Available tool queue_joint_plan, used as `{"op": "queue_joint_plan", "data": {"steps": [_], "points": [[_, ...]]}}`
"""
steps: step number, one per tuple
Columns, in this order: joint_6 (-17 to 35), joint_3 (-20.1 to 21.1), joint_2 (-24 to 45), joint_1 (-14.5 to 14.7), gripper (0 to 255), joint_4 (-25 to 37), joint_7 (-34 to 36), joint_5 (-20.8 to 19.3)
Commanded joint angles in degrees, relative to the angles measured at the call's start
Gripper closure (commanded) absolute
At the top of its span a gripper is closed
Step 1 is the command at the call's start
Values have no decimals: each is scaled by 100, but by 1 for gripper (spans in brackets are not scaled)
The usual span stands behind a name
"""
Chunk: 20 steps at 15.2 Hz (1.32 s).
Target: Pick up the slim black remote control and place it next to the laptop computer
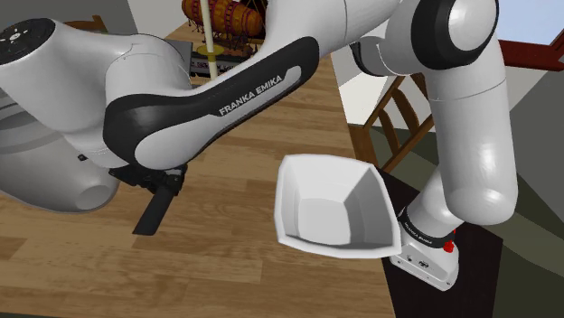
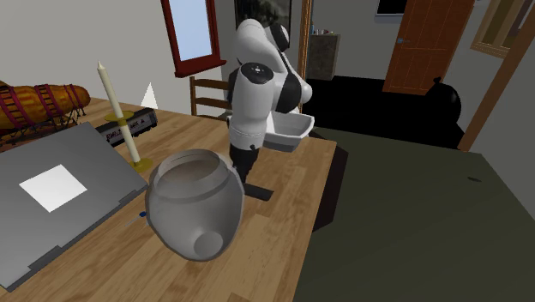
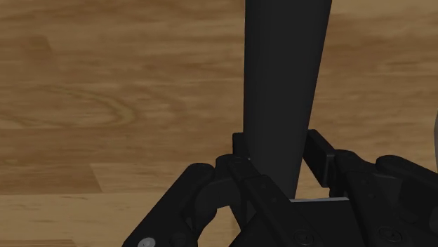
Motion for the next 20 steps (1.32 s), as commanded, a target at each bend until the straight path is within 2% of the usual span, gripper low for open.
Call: {"op": "queue_joint_plan", "data": {"steps": [1, 11, 20], "points": [[-110, 37, -66, -11, 255, 69, -52, 54], [-708, 139, -248, 77, 255, 613, -294, 229], [-1323, 160, -306, 280, 255, 1288, -513, 295]]}}
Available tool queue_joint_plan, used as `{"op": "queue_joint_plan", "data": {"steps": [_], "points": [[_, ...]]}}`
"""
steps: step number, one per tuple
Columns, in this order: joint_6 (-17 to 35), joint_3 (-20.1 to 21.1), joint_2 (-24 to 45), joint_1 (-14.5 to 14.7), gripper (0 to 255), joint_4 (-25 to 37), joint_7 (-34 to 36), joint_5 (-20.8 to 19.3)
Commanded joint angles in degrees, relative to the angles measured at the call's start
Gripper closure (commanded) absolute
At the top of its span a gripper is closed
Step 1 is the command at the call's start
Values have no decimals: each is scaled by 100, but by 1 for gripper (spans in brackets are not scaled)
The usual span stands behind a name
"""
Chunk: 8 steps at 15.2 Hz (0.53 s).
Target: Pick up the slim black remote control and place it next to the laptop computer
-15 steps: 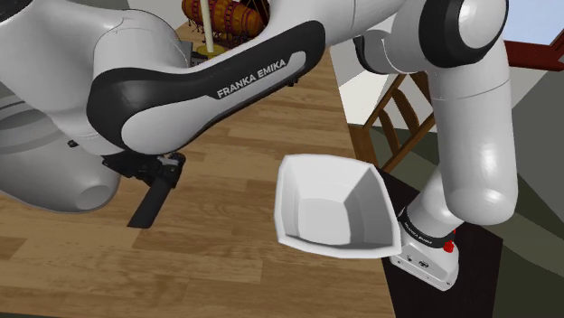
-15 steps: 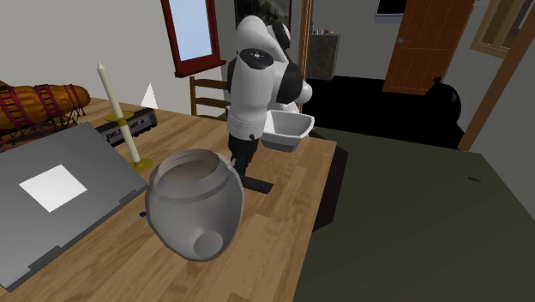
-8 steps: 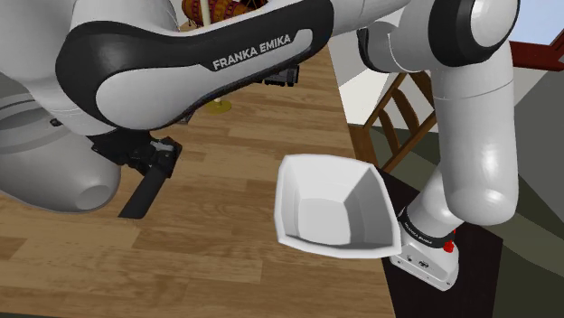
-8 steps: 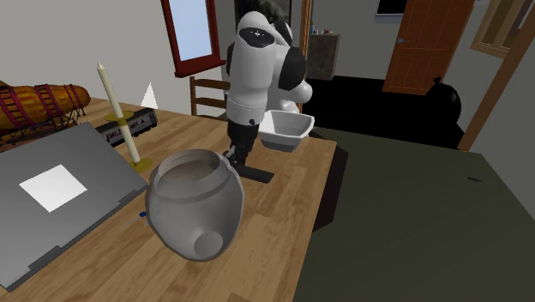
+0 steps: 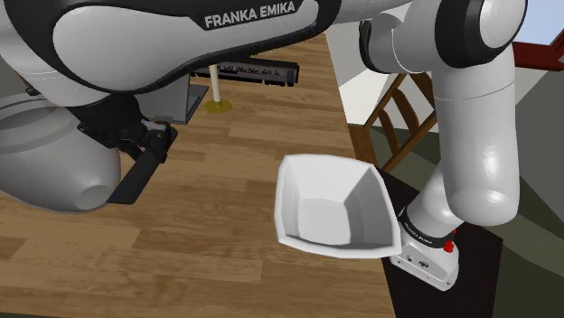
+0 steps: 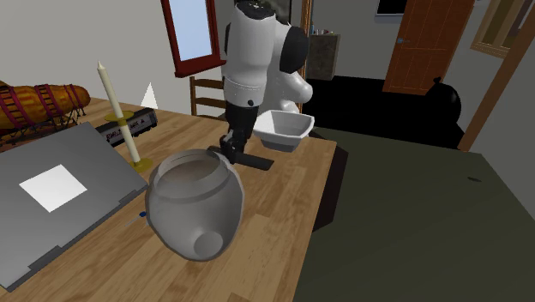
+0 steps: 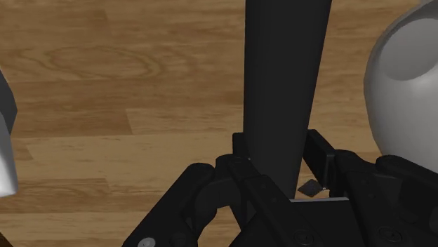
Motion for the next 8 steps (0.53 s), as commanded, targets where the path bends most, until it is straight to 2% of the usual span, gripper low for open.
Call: {"op": "queue_joint_plan", "data": {"steps": [1, 8], "points": [[-144, 1, -9, 52, 255, 161, -50, 8], [-702, -46, 49, 347, 255, 883, -235, -35]]}}
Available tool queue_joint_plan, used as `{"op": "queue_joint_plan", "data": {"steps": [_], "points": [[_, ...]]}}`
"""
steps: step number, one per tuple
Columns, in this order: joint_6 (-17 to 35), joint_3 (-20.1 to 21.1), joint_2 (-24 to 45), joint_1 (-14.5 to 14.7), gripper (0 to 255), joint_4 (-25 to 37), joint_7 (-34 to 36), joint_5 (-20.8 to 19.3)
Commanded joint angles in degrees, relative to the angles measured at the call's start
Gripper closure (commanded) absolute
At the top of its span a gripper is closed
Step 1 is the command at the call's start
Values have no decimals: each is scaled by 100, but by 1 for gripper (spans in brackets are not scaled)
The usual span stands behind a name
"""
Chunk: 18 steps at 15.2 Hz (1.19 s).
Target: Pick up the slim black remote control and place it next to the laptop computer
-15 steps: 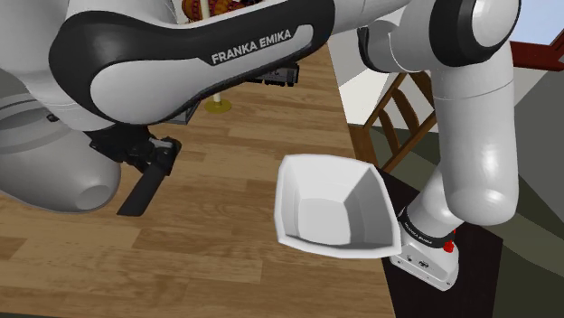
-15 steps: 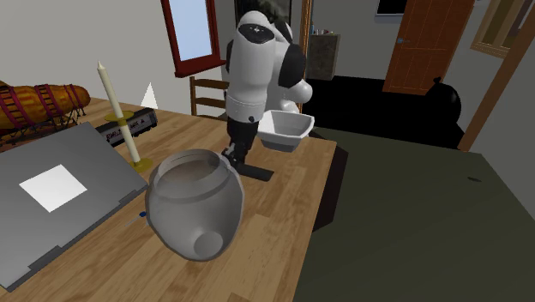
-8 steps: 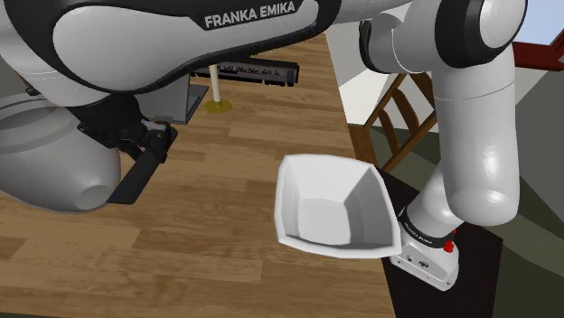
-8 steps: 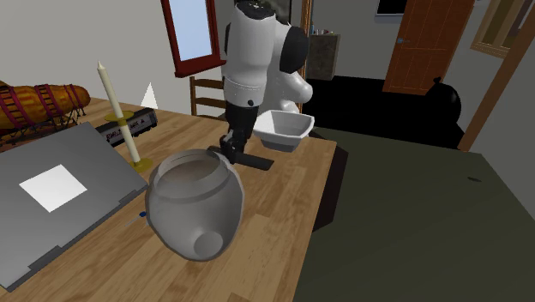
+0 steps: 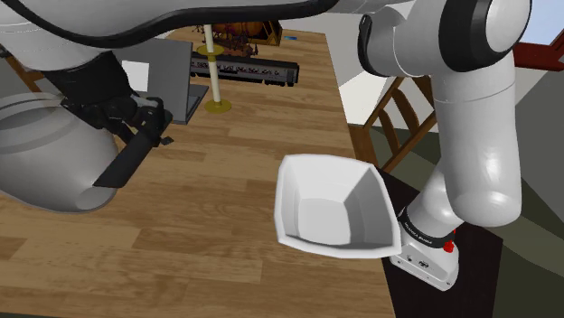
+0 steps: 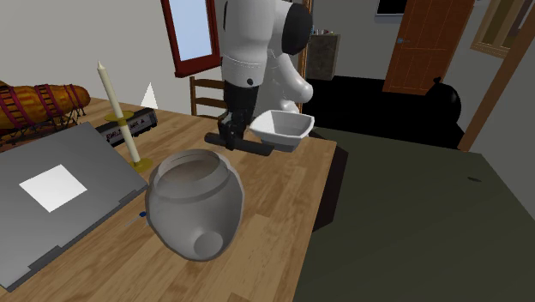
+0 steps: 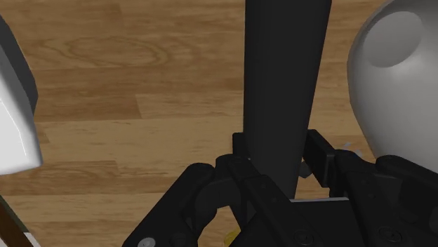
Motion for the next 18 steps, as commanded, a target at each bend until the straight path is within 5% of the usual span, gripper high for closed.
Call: {"op": "queue_joint_plan", "data": {"steps": [1, 9, 14, 15, 16, 17, 18], "points": [[-174, -25, 37, 107, 255, 243, -62, -30], [-964, -197, 292, 723, 255, 1479, -357, -255], [-1677, -494, 716, 1519, 255, 2907, -737, -614], [-1957, -690, 970, 1931, 255, 3621, -953, -793], [-1883, -2528, 888, 2567, 255, 3955, -1285, 467], [-1658, -1157, 597, 1678, 255, 3039, -995, -189], [-1486, -1126, 402, 1382, 255, 2651, -1023, -51]]}}
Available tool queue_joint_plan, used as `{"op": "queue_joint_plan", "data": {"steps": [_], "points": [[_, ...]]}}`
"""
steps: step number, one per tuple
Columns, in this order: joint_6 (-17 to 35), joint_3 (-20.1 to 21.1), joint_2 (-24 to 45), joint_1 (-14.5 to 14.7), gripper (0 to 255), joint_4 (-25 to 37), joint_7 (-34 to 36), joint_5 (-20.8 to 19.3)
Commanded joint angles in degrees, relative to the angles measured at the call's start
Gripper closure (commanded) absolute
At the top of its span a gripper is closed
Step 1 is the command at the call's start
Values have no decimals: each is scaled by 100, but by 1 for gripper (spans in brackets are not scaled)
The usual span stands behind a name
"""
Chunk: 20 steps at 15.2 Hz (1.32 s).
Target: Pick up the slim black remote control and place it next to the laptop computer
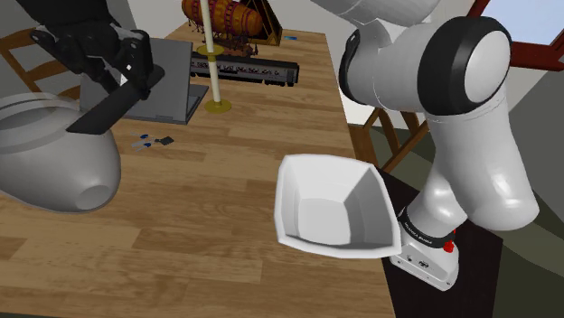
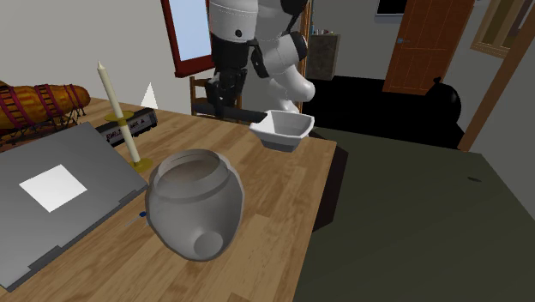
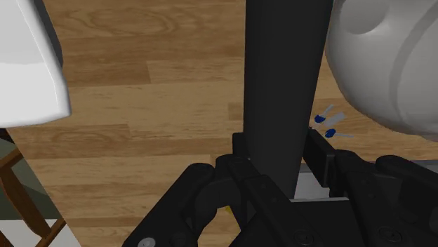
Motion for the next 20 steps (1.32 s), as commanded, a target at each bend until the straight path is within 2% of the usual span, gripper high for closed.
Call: {"op": "queue_joint_plan", "data": {"steps": [1, 5, 9, 13, 16, 20], "points": [[269, 187, -332, -556, 255, -655, -45, 197], [619, 274, -667, -1335, 255, -1299, -378, 390], [835, 263, -808, -1897, 255, -1554, -797, 479], [953, 192, -796, -2305, 255, -1537, -1254, 488], [975, 113, -691, -2505, 255, -1355, -1601, 444], [1452, 211, -940, -2862, 255, -2147, -1445, 617]]}}
